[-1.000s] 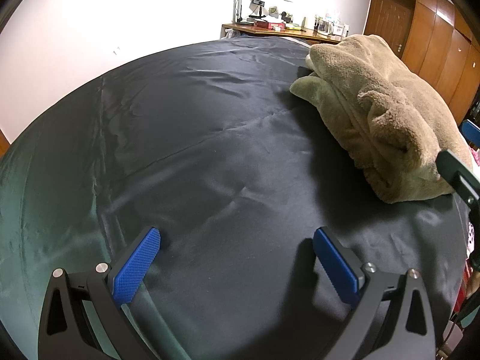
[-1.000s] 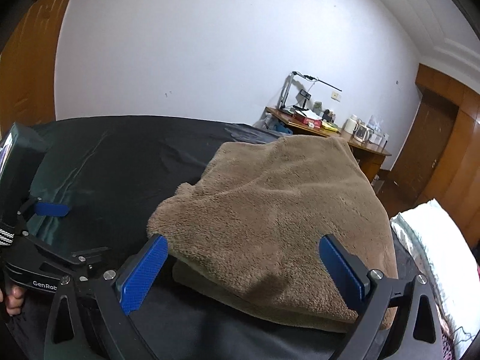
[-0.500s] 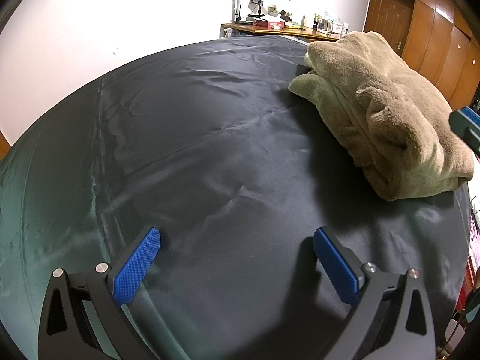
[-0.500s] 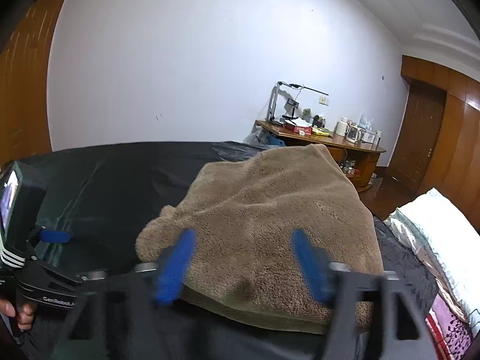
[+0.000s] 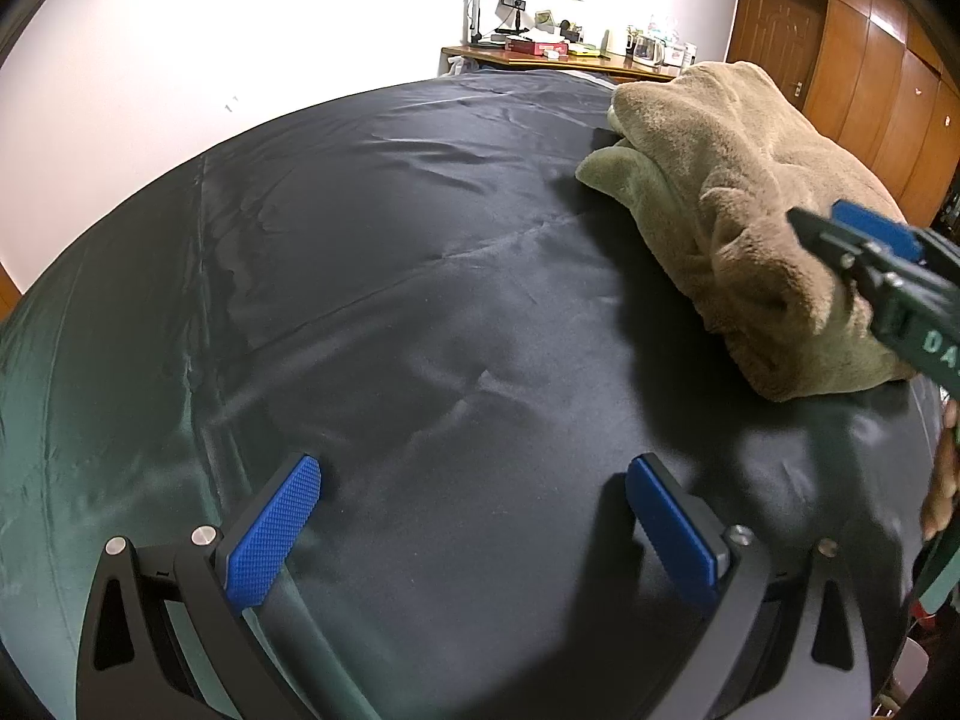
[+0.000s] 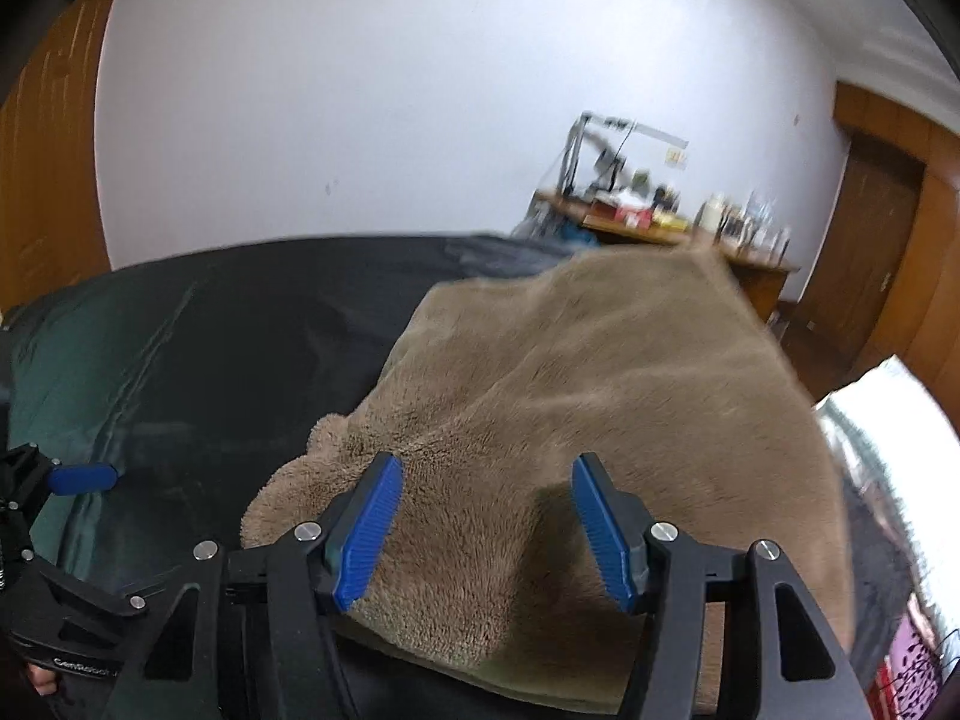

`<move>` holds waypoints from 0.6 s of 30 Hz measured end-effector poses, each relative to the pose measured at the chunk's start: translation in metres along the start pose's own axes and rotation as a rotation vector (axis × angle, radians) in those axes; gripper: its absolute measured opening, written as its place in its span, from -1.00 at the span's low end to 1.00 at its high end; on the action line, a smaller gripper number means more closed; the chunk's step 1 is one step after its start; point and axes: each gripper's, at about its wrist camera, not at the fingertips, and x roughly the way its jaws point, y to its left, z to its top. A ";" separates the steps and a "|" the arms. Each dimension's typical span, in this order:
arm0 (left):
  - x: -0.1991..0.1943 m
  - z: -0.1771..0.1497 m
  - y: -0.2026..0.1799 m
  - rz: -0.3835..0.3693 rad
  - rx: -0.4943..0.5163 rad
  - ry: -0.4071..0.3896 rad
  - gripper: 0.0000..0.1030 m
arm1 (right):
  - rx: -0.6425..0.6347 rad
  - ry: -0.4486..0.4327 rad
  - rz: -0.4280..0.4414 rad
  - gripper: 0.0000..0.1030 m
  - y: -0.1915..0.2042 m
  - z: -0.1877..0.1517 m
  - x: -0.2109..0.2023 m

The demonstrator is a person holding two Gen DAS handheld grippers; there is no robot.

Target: Fold towel

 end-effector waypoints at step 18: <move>-0.003 -0.001 -0.003 -0.017 0.008 0.008 0.99 | 0.067 -0.024 0.097 0.20 -0.019 -0.017 -0.021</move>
